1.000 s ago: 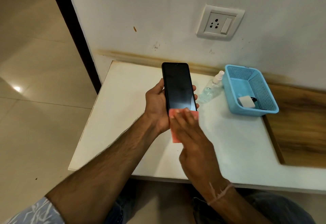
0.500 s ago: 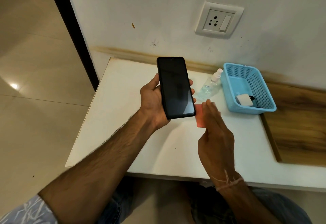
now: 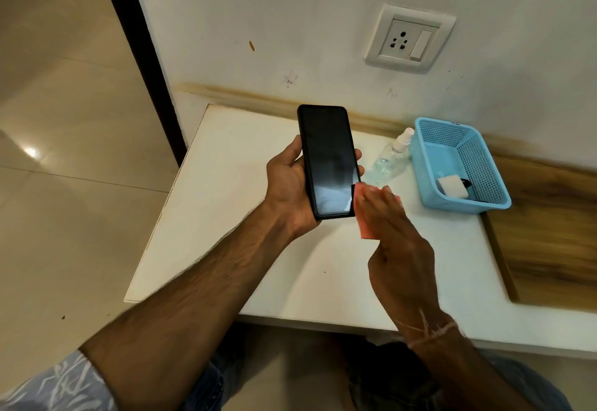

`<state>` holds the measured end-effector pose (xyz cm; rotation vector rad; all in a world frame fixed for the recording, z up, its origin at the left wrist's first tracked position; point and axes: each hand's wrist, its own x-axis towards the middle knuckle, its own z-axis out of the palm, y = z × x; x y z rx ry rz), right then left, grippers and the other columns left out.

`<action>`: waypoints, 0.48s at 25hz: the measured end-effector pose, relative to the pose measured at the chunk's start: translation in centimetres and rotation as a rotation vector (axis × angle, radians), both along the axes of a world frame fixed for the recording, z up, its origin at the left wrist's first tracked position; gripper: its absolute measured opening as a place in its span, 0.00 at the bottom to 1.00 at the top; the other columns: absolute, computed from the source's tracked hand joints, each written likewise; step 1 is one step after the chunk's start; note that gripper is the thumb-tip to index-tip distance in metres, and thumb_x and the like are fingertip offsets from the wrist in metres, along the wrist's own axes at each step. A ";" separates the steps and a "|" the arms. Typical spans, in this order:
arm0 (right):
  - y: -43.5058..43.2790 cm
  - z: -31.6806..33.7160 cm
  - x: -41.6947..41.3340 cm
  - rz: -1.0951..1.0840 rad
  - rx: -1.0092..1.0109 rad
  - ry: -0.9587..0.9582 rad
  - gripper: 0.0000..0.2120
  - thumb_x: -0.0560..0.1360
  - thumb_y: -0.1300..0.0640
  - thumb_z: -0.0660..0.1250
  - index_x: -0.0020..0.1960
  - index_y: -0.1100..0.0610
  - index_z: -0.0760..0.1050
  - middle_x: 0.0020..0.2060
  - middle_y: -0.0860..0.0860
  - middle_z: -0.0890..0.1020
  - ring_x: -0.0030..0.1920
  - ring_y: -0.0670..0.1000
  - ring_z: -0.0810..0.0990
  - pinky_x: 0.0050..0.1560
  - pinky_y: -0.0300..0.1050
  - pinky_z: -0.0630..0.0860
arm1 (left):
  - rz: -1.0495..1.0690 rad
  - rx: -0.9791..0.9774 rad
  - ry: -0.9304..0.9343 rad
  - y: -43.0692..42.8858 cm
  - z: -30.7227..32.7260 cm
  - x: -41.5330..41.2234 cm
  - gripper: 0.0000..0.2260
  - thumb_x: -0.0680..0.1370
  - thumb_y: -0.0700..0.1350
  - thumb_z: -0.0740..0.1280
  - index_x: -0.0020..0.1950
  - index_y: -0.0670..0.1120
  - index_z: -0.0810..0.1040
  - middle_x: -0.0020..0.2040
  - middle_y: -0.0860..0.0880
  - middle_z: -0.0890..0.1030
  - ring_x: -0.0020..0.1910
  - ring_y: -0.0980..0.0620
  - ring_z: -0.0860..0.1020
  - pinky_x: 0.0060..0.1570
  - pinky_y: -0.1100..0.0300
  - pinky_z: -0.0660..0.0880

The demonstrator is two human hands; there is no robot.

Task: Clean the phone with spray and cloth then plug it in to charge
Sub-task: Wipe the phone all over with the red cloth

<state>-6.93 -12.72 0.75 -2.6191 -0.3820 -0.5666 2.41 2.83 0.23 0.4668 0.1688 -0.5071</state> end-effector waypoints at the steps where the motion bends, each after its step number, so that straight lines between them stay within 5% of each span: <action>1: 0.2 0.1 0.2 -0.014 0.010 0.010 0.31 0.65 0.79 0.57 0.66 0.65 0.72 0.66 0.59 0.73 0.69 0.63 0.67 0.66 0.53 0.66 | -0.001 0.006 0.000 -0.1 0.0 0.0 0.30 0.81 0.63 0.53 0.64 0.41 0.81 0.62 0.37 0.79 0.56 0.37 0.77 0.64 0.44 0.73; 6: 3.0 -0.3 -1.4 0.232 -0.097 0.047 0.30 0.61 0.75 0.74 0.63 0.68 0.74 0.63 0.63 0.76 0.65 0.63 0.69 0.54 0.66 0.75 | -0.032 -0.022 0.007 -0.3 0.1 -0.2 0.32 0.81 0.62 0.53 0.74 0.39 0.71 0.65 0.37 0.75 0.60 0.37 0.72 0.70 0.41 0.65; 12: 0.5 0.2 0.6 -0.019 -0.012 0.005 0.32 0.62 0.83 0.62 0.64 0.67 0.73 0.65 0.62 0.74 0.67 0.66 0.70 0.64 0.61 0.66 | -0.026 -0.005 0.011 -0.5 0.4 -0.3 0.31 0.82 0.63 0.51 0.73 0.40 0.72 0.64 0.37 0.75 0.59 0.37 0.73 0.70 0.44 0.67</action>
